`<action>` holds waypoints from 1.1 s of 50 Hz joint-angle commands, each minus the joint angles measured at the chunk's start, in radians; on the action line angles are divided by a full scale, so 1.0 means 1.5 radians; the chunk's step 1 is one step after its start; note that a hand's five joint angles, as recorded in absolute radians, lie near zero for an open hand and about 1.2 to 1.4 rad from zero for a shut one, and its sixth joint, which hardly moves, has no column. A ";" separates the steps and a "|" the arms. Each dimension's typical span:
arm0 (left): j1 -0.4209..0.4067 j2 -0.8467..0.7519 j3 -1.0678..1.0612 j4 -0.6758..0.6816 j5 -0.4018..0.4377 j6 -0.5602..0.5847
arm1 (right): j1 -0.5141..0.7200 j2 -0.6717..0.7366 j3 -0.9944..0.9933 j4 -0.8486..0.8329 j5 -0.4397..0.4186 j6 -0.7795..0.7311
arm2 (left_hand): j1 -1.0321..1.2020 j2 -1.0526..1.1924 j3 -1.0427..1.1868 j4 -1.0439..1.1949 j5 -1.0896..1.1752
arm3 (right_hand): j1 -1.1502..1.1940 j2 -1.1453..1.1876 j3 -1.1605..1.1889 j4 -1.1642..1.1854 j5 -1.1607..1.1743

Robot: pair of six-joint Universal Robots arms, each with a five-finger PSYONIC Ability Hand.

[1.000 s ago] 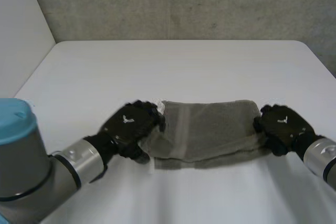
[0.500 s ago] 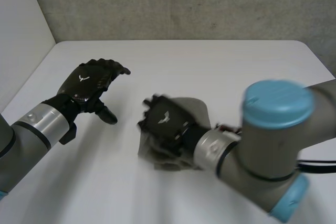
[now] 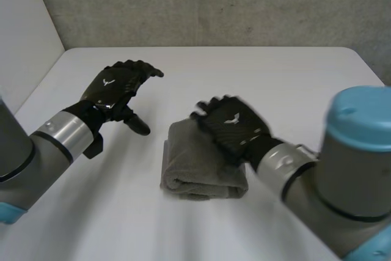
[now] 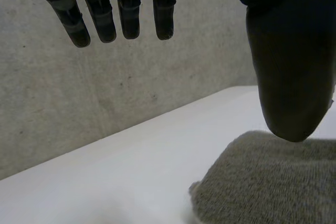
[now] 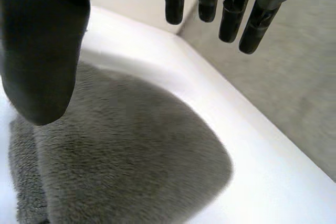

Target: Fold the towel.

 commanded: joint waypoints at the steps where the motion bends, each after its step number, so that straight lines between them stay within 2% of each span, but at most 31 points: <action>1: -0.059 -0.052 0.045 0.000 -0.032 -0.047 | -0.071 -0.045 0.028 0.071 -0.007 0.060 | -0.041 -0.018 -0.034 -0.039 0.004 | -0.050 -0.052 -0.029 -0.051 -0.042; 5: -0.092 -0.085 0.062 -0.001 -0.049 -0.048 | -0.105 -0.026 0.024 0.063 -0.005 0.074 | -0.041 -0.018 -0.034 -0.039 0.004 | -0.050 -0.052 -0.029 -0.051 -0.042; 7: -0.118 -0.123 0.078 -0.005 -0.077 -0.047 | -0.111 0.004 0.017 0.051 -0.005 0.100 | -0.039 -0.016 -0.034 -0.039 0.006 | -0.050 -0.052 -0.029 -0.051 -0.042; 9: -0.127 -0.140 0.085 -0.008 -0.093 -0.046 | -0.112 0.055 -0.004 0.028 -0.007 0.175 | -0.035 -0.012 -0.034 -0.039 0.010 | -0.050 -0.052 -0.029 -0.051 -0.042; 14: -0.150 -0.181 0.093 -0.009 -0.139 -0.037 | -0.111 0.123 -0.026 0.007 -0.007 0.255 | -0.033 -0.010 -0.034 -0.039 0.012 | -0.050 -0.052 -0.029 -0.051 -0.042; 20: -0.157 -0.204 0.082 -0.010 -0.183 0.013 | -0.108 0.180 -0.039 -0.025 -0.003 0.269 | -0.029 -0.006 -0.034 -0.039 0.016 | -0.050 -0.052 -0.029 -0.051 -0.042; 22: -0.156 -0.207 0.070 -0.009 -0.207 0.063 | -0.104 0.186 -0.040 -0.034 -0.001 0.272 | -0.033 -0.010 -0.034 -0.039 0.012 | -0.050 -0.052 -0.029 -0.051 -0.042; 25: -0.156 -0.208 0.055 -0.007 -0.235 0.099 | -0.095 0.196 -0.039 -0.060 0.005 0.274 | -0.037 -0.014 -0.034 -0.039 0.008 | -0.050 -0.052 -0.029 -0.051 -0.042; 33: -0.158 -0.224 0.044 -0.004 -0.292 0.121 | -0.075 0.209 -0.041 -0.074 0.013 0.274 | -0.037 -0.014 -0.034 -0.039 0.008 | -0.050 -0.052 -0.029 -0.051 -0.042; 39: -0.157 -0.237 0.049 -0.008 -0.297 0.121 | -0.057 0.234 -0.057 -0.086 0.045 0.268 | -0.035 -0.012 -0.034 -0.039 0.010 | -0.050 -0.052 -0.029 -0.051 -0.042; 48: -0.160 -0.225 0.053 -0.010 -0.300 0.115 | -0.054 0.232 -0.059 -0.081 0.048 0.249 | -0.048 -0.026 -0.034 -0.039 -0.004 | -0.050 -0.052 -0.029 -0.051 -0.042; 53: -0.169 -0.209 0.056 -0.012 -0.299 0.112 | -0.057 0.190 -0.056 -0.079 0.049 0.244 | -0.052 -0.030 -0.034 -0.039 -0.008 | -0.050 -0.052 -0.029 -0.051 -0.042; 55: -0.170 -0.192 0.056 -0.016 -0.299 0.111 | -0.063 0.140 -0.049 -0.075 0.048 0.243 | -0.052 -0.030 -0.034 -0.039 -0.008 | -0.050 -0.052 -0.029 -0.051 -0.042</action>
